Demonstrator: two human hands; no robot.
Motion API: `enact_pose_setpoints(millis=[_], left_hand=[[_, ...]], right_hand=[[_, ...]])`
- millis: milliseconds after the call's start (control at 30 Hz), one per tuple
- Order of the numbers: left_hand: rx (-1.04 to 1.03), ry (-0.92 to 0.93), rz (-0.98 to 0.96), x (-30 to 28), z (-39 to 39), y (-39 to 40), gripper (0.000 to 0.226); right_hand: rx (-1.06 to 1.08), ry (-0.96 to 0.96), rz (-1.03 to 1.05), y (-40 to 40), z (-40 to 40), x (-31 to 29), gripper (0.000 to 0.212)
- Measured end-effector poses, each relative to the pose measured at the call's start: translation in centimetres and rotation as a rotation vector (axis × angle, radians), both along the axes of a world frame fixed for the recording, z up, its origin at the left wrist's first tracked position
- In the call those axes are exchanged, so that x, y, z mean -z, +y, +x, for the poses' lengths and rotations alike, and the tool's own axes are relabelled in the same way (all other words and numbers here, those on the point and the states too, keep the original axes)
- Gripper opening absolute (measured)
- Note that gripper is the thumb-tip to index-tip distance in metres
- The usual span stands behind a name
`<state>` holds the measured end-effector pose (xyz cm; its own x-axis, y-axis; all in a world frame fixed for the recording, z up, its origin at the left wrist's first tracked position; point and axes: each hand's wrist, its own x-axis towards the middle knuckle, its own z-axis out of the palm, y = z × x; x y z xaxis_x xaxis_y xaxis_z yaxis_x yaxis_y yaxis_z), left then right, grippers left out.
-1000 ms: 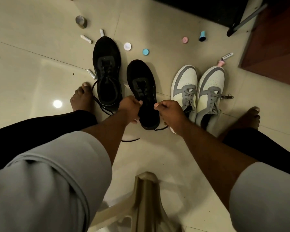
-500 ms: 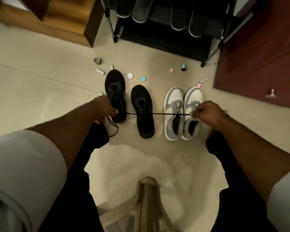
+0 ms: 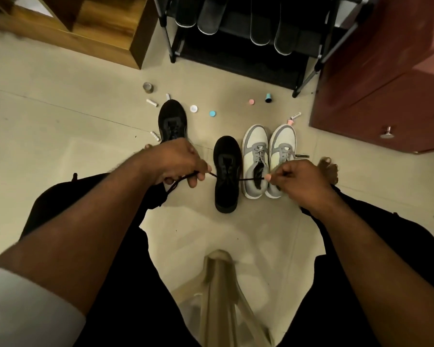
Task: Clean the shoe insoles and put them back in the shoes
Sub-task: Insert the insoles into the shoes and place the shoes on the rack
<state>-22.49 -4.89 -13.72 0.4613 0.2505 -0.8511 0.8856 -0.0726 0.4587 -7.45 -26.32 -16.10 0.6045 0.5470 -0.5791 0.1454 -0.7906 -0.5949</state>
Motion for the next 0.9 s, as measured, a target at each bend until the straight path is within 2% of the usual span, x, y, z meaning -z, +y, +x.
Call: enact_pose_setpoints(millis=[167,233,333,400,467,500,567,600,633,667,733,767,833,900], left_hand=[[0.031,-0.153,-0.127,0.7,2.2,-0.2,0.023],[0.11,-0.219,-0.201,0.9,3.1,-1.1,0.016],[0.229,-0.276,-0.196,1.3,3.8,-3.2,0.011],[0.354,-0.246,-0.195,1.5,4.0,-4.0,0.013],[0.454,-0.123,-0.204,1.5,3.6,-3.0,0.014],[0.476,-0.06,-0.168,1.7,3.3,-2.0,0.014],[0.503,-0.009,0.031,2.7,2.8,0.2,0.01],[0.526,-0.03,0.15,3.5,2.7,0.9,0.005],[0.535,-0.085,0.23,4.5,2.7,1.0,0.01],[0.539,-0.172,0.251,5.4,2.9,0.5,0.024],[0.541,-0.347,0.143,7.1,3.7,-1.1,0.055],[0.564,-0.399,0.089,7.8,4.1,-1.9,0.061],[0.6,-0.424,0.046,9.4,4.7,-3.2,0.041],[0.6,-0.364,-0.008,10.8,4.7,-3.6,0.023]], right_hand=[[0.234,0.359,0.095,2.6,-1.4,1.5,0.025],[0.311,0.522,0.015,3.8,-1.9,1.8,0.023],[0.358,0.682,-0.134,4.8,-2.5,2.0,0.025],[0.329,0.674,-0.139,5.1,-2.6,2.3,0.022],[0.324,0.643,-0.102,5.2,-2.9,2.1,0.017],[0.339,0.639,-0.087,5.1,-3.0,2.1,0.015],[0.348,0.623,-0.068,4.9,-3.4,1.8,0.014],[0.321,0.6,-0.07,4.7,-3.6,1.6,0.016],[0.274,0.572,-0.078,4.6,-3.9,1.2,0.018],[0.207,0.535,-0.09,4.4,-4.1,0.8,0.02],[0.032,0.434,-0.134,4.1,-4.3,-0.1,0.024],[-0.051,0.38,-0.163,3.9,-4.2,-0.6,0.025],[-0.142,0.293,-0.181,3.4,-3.8,-1.3,0.024],[-0.133,0.234,-0.144,2.9,-3.2,-1.7,0.022]])
